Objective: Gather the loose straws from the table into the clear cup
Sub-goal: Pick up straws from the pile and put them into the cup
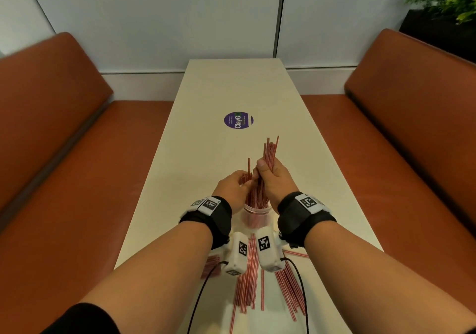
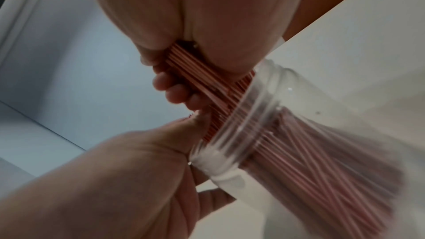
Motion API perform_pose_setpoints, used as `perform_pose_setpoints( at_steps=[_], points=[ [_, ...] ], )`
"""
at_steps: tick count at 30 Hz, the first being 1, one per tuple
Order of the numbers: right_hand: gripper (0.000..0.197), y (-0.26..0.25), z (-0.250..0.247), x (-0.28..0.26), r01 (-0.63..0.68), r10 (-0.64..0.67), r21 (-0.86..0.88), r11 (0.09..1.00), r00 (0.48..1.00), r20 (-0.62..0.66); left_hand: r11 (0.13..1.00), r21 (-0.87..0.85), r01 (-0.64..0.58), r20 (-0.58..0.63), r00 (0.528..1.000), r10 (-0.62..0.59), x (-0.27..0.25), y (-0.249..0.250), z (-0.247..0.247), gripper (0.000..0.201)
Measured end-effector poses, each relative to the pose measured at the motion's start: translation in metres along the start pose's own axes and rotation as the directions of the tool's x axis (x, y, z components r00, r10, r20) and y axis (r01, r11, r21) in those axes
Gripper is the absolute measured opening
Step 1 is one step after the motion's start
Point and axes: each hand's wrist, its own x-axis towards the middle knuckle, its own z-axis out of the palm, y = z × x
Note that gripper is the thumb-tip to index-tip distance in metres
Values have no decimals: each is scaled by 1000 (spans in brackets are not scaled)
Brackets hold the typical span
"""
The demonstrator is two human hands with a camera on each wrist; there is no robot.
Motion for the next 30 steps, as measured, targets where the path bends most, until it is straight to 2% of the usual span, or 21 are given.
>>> perform_pose_setpoints(
  at_steps=[6, 12, 15, 17, 19, 22, 24, 26, 28, 29, 30],
  points=[
    [14, 2, 1, -1, -20, 19, -23, 1000, 999, -31, 1000, 1, 6, 1, 1000, -6, 2, 1, -1, 23],
    [13, -6, -3, -1, 15, -15, 14, 1000, 999, -52, 1000, 5, 5, 3, 1000, -5, 1, 2, -4, 25],
    [16, -11, -6, 1, 63, -66, -60, 996, 997, -47, 1000, 19, 0, -14, 1000, 1, 1, 3, -4, 24],
    [19, -14, -8, 1, 93, -102, -168, 981, 994, -48, 1000, 17, -2, -22, 1000, 3, 1, 5, -3, 25],
    [21, -15, -11, 1, 110, -131, -209, 972, 987, -88, 1000, 17, -9, -25, 1000, 9, 0, 6, -2, 27],
    [22, -18, -21, -1, 116, -154, -168, 979, 960, -234, 999, 35, -24, -24, 999, 25, -1, 8, -1, 30],
    [28, -17, -29, -2, 73, -134, -233, 970, 958, -254, 998, 29, -52, -31, 998, 53, -3, 9, -3, 36],
    [41, -11, -31, -6, 46, -107, -470, 882, 989, -104, 991, 46, -129, -49, 990, 131, -4, 10, -6, 46],
    [51, 1, -27, -10, 100, -28, -724, 682, 993, 111, 969, 135, -207, -27, 977, 212, -4, 12, -9, 51],
    [53, 6, -27, -10, 127, 17, -785, 607, 985, 172, 957, 183, -225, -3, 973, 230, -4, 12, -9, 50],
    [54, 9, -26, -11, 134, 46, -809, 573, 980, 195, 947, 221, -232, 21, 972, 233, -4, 12, -10, 48]
  ],
)
